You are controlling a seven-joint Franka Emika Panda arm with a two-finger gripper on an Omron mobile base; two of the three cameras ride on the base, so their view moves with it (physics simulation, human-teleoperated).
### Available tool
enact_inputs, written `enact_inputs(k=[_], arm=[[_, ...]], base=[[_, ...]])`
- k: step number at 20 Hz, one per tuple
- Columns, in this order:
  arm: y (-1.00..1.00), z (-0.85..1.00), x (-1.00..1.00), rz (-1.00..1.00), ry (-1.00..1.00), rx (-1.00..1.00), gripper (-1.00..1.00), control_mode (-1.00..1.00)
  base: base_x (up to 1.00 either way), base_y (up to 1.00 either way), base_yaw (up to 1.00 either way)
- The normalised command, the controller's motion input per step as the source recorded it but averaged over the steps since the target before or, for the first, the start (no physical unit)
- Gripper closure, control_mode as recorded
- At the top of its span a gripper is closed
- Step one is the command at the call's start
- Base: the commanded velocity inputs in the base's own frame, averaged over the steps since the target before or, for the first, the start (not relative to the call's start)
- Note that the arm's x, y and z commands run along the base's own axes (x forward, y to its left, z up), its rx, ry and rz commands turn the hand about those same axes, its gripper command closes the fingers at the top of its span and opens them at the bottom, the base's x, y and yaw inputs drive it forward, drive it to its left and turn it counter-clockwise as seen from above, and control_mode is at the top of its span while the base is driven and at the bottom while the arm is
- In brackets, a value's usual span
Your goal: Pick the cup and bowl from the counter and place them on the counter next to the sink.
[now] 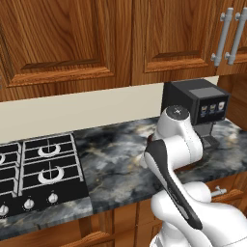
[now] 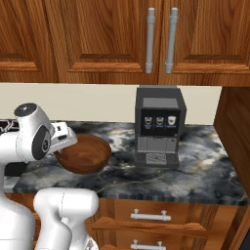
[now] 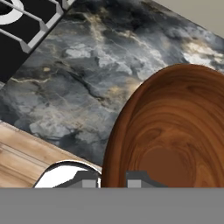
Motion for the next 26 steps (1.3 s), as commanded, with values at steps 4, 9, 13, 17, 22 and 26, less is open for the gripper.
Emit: enact_inputs(k=[4, 9, 13, 17, 22, 26], arm=[[0.0, 0.53, -0.34, 0.0, -0.01, -0.03, 1.0, -1.0], [0.0, 0.42, -0.39, 0.0, 0.0, -0.06, 1.0, -1.0], [0.0, 0.12, -0.33, 0.0, 0.0, -0.08, 1.0, -1.0], [0.04, 0.0, -0.07, 0.0, 0.0, 0.0, 1.0, -1.0], [0.0, 0.0, 0.0, 0.0, 0.0, 0.0, 1.0, -1.0], [0.0, 0.0, 0.0, 0.0, 0.0, 0.0, 1.0, -1.0]], base=[[0.0, 0.0, 0.0], [0.0, 0.0, 0.0], [0.0, 0.0, 0.0], [0.0, 0.0, 0.0], [0.0, 0.0, 0.0], [0.0, 0.0, 0.0]])
